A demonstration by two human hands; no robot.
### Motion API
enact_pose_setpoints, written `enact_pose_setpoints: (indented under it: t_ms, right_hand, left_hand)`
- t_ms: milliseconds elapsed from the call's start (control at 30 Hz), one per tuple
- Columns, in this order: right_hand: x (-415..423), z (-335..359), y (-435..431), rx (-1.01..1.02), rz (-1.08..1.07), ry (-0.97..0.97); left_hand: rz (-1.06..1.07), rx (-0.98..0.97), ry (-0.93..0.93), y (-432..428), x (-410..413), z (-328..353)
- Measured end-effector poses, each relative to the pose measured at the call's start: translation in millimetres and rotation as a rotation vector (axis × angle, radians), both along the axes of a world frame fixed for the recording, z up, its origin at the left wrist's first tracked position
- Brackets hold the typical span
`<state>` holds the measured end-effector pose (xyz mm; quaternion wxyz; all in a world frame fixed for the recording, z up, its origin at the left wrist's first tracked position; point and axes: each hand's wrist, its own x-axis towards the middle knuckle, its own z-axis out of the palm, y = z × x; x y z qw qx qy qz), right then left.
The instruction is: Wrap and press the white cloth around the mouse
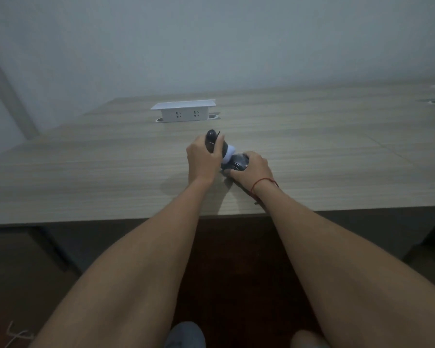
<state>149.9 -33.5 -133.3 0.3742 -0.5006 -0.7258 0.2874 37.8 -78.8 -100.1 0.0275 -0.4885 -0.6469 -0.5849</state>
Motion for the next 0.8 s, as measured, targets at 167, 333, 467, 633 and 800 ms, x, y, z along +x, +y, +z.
enact_pose_setpoints:
  t_ms: [167, 333, 467, 633, 800]
  right_hand:
    - [-0.5, 0.8, 0.5, 0.005, -0.008, 0.000]
    - [0.7, 1.6, -0.1, 0.007, -0.017, -0.003]
    - [0.9, 2.4, -1.8, 0.007, -0.020, 0.011]
    - [0.8, 3.1, -5.1, -0.006, -0.015, 0.008]
    - [2.1, 4.3, -5.9, -0.019, -0.021, 0.020]
  left_hand:
    - [0.051, -0.104, 0.025, 8.5, -2.7, -6.9]
    - [0.088, -0.218, -0.043, 10.1, -12.2, -14.2]
    - [0.069, -0.123, -0.042, 0.2, -15.3, -2.8]
    - [-0.013, -0.014, -0.050, -2.8, 0.5, 7.3]
    - [0.068, -0.082, -0.073, 6.8, 10.3, -11.2]
